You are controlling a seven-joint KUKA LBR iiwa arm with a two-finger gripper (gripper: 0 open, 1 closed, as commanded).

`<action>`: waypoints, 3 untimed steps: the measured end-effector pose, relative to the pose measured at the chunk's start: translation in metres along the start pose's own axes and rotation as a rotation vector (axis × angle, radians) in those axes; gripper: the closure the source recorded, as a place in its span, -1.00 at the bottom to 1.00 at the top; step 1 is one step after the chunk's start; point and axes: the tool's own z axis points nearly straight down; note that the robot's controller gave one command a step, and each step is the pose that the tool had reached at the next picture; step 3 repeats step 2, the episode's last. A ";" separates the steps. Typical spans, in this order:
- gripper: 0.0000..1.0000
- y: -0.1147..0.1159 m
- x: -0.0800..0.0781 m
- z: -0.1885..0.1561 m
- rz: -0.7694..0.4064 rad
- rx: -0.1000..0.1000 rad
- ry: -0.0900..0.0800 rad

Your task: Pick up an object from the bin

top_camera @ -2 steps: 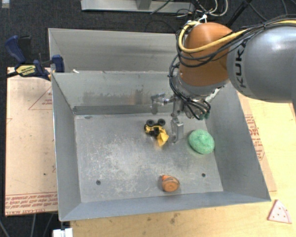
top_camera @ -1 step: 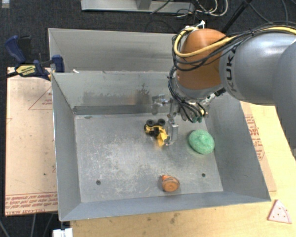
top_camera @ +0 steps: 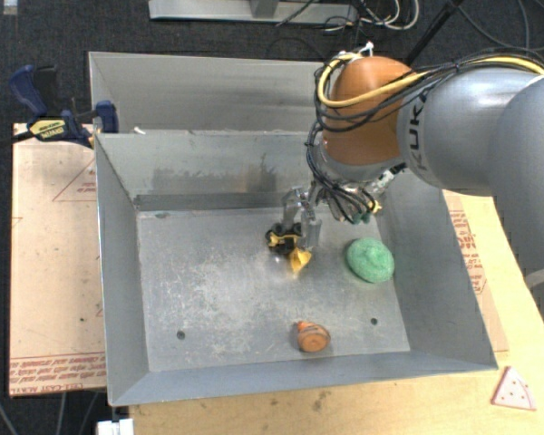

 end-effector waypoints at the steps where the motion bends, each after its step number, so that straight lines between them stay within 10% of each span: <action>1: 1.00 0.000 0.000 0.000 0.000 0.000 0.000; 2: 1.00 0.000 0.001 -0.194 0.019 0.004 0.000; 3: 1.00 0.000 0.001 -0.194 0.019 0.004 0.000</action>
Offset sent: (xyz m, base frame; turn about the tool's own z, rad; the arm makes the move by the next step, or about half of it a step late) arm -0.0036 -0.0019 0.1907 0.0205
